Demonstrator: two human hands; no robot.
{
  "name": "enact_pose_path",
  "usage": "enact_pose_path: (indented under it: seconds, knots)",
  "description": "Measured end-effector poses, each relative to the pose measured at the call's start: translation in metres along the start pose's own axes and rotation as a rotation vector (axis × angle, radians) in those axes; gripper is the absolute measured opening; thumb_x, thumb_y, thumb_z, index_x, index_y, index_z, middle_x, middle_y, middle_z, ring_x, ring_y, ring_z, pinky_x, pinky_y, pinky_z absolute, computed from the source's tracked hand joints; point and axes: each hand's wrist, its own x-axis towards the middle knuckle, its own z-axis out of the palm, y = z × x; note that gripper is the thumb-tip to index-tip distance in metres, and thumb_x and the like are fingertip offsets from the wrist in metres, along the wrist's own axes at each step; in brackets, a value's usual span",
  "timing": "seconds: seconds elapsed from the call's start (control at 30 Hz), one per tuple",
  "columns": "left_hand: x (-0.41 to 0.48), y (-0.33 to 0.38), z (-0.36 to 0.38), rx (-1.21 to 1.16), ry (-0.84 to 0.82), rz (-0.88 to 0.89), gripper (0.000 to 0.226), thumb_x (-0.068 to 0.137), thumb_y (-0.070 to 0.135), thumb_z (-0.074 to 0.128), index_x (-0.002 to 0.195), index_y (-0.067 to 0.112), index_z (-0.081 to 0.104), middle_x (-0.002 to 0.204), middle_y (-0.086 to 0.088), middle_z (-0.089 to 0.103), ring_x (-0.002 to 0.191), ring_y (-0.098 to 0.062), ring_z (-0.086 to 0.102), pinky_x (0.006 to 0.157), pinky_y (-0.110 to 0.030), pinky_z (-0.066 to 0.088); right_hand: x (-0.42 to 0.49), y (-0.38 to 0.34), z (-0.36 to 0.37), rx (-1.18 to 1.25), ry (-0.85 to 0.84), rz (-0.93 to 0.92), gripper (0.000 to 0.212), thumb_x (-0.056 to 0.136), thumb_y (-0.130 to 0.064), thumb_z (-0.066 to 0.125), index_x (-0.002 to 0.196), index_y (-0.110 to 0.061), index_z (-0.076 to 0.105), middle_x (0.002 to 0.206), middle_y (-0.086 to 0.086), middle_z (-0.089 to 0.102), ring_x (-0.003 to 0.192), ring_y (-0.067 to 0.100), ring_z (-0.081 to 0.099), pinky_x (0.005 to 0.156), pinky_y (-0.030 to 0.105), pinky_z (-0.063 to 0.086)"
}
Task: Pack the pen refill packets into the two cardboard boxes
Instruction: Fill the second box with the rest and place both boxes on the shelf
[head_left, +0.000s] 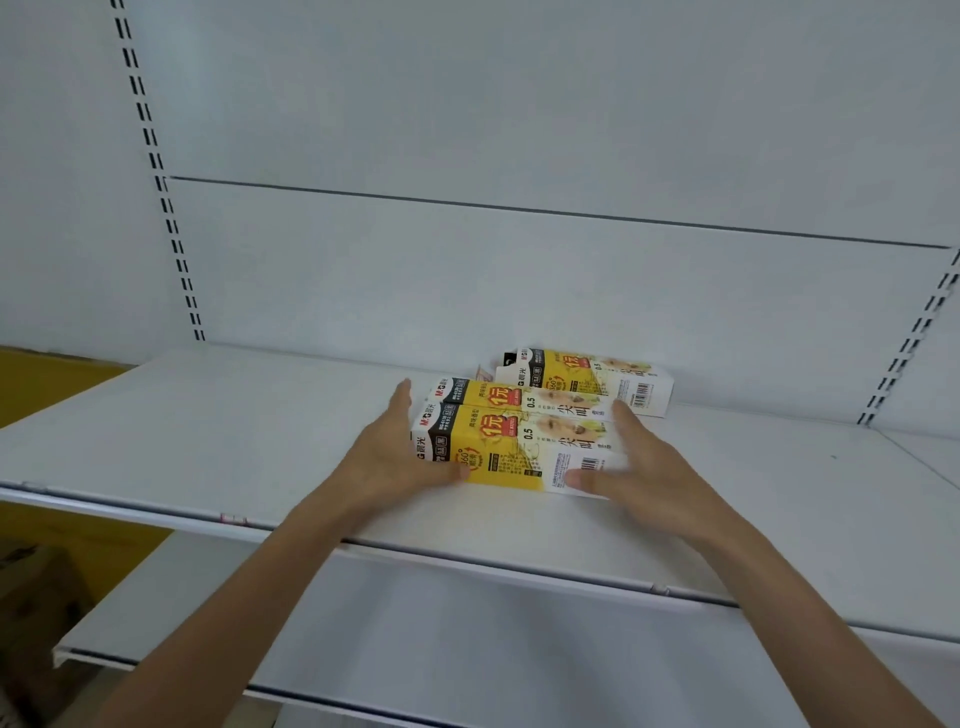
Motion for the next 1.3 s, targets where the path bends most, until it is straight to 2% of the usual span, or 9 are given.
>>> enact_pose_path:
  seconds: [0.2, 0.33, 0.43, 0.5, 0.6, 0.77, 0.97, 1.13, 1.3]
  knots:
    - [0.009, -0.004, 0.002, -0.010, 0.063, 0.091, 0.064, 0.069, 0.012, 0.077, 0.124, 0.026, 0.046, 0.106, 0.008, 0.062, 0.092, -0.010, 0.058, 0.068, -0.004, 0.038, 0.028, 0.004, 0.003, -0.029, 0.007, -0.021, 0.084, 0.086, -0.029, 0.064, 0.149, -0.015, 0.009, 0.145, -0.005, 0.039, 0.127, 0.015, 0.040, 0.087, 0.020, 0.030]
    - [0.014, -0.003, 0.000, -0.013, 0.069, 0.099, 0.075, 0.071, 0.012, 0.076, 0.133, 0.024, 0.036, 0.106, 0.012, 0.055, 0.099, -0.012, 0.056, 0.077, -0.012, 0.037, 0.034, 0.007, 0.004, -0.032, -0.015, -0.045, 0.084, 0.086, -0.032, 0.063, 0.149, -0.018, 0.010, 0.137, -0.012, 0.040, 0.129, 0.013, 0.038, 0.091, 0.019, 0.029]
    - [0.013, -0.002, -0.001, 0.004, 0.052, 0.116, 0.098, 0.072, 0.014, 0.075, 0.144, 0.030, 0.011, 0.110, 0.013, 0.047, 0.099, -0.010, 0.050, 0.090, -0.020, 0.033, 0.034, 0.007, -0.016, 0.103, -0.124, -0.041, 0.040, 0.088, -0.030, 0.061, 0.125, -0.031, 0.046, 0.123, -0.026, 0.050, 0.114, -0.002, 0.051, 0.093, 0.019, 0.037]
    - [0.014, -0.005, -0.001, 0.001, 0.058, 0.140, 0.096, 0.070, 0.015, 0.078, 0.142, 0.034, 0.017, 0.114, 0.013, 0.049, 0.103, -0.012, 0.053, 0.093, -0.022, 0.035, 0.043, 0.010, -0.033, 0.317, -0.002, -0.029, 0.018, 0.091, -0.026, 0.055, 0.107, -0.033, 0.060, 0.114, -0.019, 0.062, 0.108, -0.001, 0.056, 0.089, 0.024, 0.043]
    - [0.019, -0.011, 0.001, -0.017, 0.076, 0.146, 0.081, 0.063, 0.027, 0.082, 0.132, 0.034, 0.040, 0.115, 0.009, 0.056, 0.106, -0.014, 0.056, 0.089, -0.019, 0.040, 0.068, 0.029, -0.037, 0.065, 0.367, -0.044, 0.033, 0.092, -0.015, 0.047, 0.124, -0.021, 0.053, 0.123, -0.005, 0.051, 0.117, 0.016, 0.046, 0.093, 0.031, 0.038]
    - [0.022, -0.015, 0.003, -0.014, 0.094, 0.146, 0.073, 0.065, 0.031, 0.080, 0.129, 0.032, 0.044, 0.116, 0.008, 0.058, 0.107, -0.014, 0.054, 0.094, -0.025, 0.041, 0.102, 0.047, -0.023, -0.641, 0.272, -0.141, 0.069, 0.092, -0.041, 0.049, 0.148, -0.017, 0.017, 0.158, 0.001, 0.008, 0.146, 0.017, 0.002, 0.115, 0.047, 0.004]
    - [0.022, -0.014, 0.002, -0.031, 0.111, 0.144, 0.072, 0.066, 0.031, 0.079, 0.129, 0.033, 0.046, 0.113, 0.007, 0.059, 0.103, -0.013, 0.055, 0.091, -0.024, 0.041, 0.112, 0.048, -0.025, -0.907, 0.385, -0.085, 0.062, 0.091, -0.046, 0.046, 0.143, -0.021, 0.026, 0.145, 0.001, 0.038, 0.132, 0.025, 0.031, 0.100, 0.042, 0.027]
    - [0.020, -0.015, 0.002, -0.074, 0.111, 0.138, 0.070, 0.065, 0.028, 0.080, 0.127, 0.033, 0.048, 0.110, 0.008, 0.061, 0.100, -0.012, 0.057, 0.087, -0.021, 0.043, 0.112, 0.037, -0.040, -0.848, 0.379, 0.029, 0.050, 0.084, -0.052, 0.055, 0.119, -0.017, 0.056, 0.119, 0.012, 0.046, 0.116, 0.031, 0.039, 0.088, 0.038, 0.037]
    - [0.019, -0.015, 0.001, -0.053, 0.107, 0.138, 0.068, 0.066, 0.028, 0.080, 0.126, 0.033, 0.048, 0.106, 0.010, 0.058, 0.090, -0.006, 0.057, 0.069, -0.004, 0.039, 0.099, 0.040, -0.052, -0.495, 0.341, 0.126, 0.050, 0.071, -0.037, 0.073, 0.114, -0.019, 0.053, 0.119, 0.005, 0.052, 0.106, 0.022, 0.047, 0.083, 0.034, 0.037]
